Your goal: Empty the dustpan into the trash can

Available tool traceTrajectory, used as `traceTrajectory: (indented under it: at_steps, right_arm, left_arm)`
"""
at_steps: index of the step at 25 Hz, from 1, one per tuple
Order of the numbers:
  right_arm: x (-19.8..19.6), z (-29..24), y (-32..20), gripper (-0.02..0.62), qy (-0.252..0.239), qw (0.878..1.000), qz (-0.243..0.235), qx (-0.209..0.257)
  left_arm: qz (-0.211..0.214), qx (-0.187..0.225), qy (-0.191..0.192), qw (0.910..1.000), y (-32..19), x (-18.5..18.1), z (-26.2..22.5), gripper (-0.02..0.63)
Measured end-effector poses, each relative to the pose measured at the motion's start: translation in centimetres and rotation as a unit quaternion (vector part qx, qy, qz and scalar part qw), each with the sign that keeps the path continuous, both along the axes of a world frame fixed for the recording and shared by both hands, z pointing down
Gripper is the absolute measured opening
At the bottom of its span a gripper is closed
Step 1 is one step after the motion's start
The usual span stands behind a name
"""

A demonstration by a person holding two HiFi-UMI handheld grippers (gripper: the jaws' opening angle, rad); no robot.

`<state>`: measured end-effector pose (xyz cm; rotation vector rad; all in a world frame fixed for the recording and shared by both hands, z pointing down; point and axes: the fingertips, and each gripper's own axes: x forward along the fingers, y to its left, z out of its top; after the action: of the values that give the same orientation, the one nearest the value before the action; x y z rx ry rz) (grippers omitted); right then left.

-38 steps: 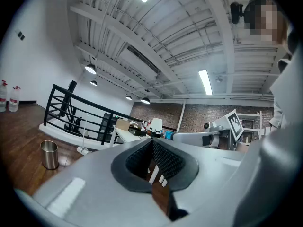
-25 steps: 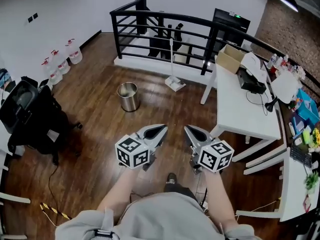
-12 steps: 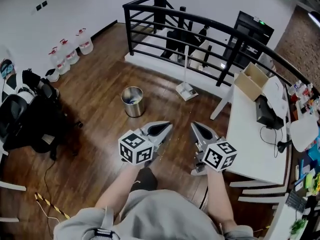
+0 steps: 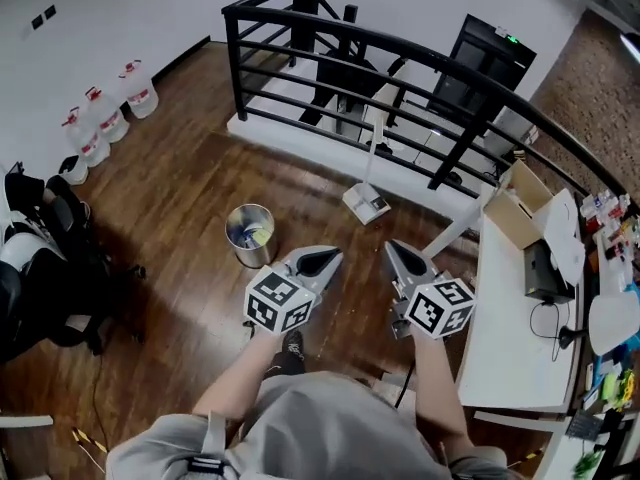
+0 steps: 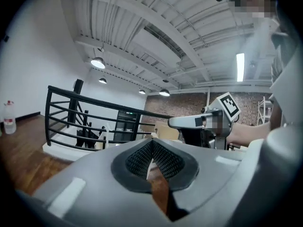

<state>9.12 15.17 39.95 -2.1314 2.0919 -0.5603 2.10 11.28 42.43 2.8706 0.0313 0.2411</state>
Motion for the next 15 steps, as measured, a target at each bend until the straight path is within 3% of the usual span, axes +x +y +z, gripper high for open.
traceTrajectory:
  at_steps: [7, 15]
  right_arm:
    - [5.1, 1.4, -9.4, -0.002, -0.008, 1.000, 0.015, -0.010]
    - [19.3, 5.4, -17.4, -0.002, -0.002, 0.998, 0.068, -0.012]
  left_arm:
    - [0.014, -0.005, -0.004, 0.9999, -9.9, 6.0, 0.7, -0.011]
    - [0.002, -0.009, -0.016, 0.9998, -17.1, 15.2, 3.1, -0.011]
